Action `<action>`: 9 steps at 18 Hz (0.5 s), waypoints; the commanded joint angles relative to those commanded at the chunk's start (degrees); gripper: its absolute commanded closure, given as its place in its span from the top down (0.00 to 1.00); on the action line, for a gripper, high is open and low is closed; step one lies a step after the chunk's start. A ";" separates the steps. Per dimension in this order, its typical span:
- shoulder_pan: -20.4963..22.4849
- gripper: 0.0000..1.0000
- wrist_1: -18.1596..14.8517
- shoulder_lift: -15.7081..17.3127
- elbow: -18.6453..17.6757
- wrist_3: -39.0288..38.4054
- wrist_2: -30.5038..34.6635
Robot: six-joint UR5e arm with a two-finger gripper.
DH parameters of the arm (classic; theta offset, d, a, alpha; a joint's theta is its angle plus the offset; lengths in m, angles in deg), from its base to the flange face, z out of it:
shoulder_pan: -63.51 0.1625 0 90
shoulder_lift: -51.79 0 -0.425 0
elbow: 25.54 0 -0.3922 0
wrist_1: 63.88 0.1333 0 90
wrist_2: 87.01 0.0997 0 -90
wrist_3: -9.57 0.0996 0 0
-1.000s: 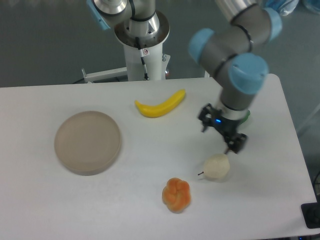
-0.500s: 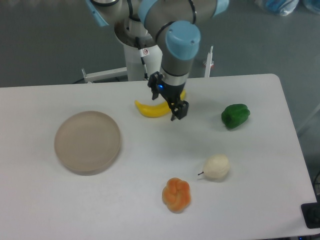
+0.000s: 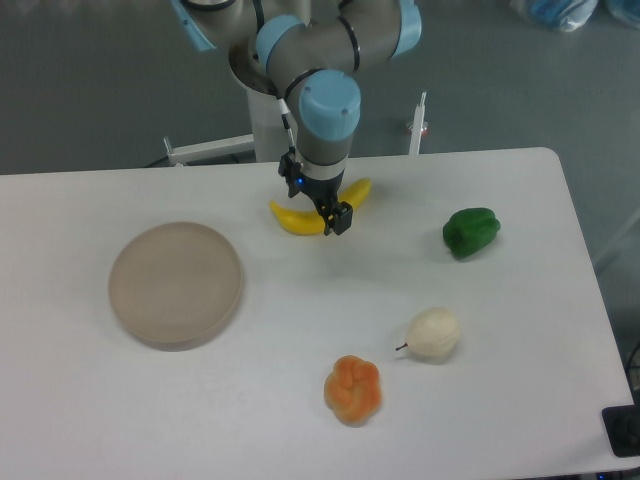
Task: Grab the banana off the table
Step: 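Lower the gripper onto the banana and close it, then lift the grasped banana up off the table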
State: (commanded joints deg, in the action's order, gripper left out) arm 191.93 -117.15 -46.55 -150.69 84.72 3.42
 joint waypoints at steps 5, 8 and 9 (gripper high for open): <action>-0.18 1.00 2.72 -2.81 -0.09 0.35 0.54; -0.27 1.00 3.08 -3.61 -0.27 0.44 0.71; -0.27 1.00 3.08 -3.70 -0.36 0.44 0.71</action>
State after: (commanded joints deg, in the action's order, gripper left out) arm 191.66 -114.06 -50.25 -151.05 85.16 4.13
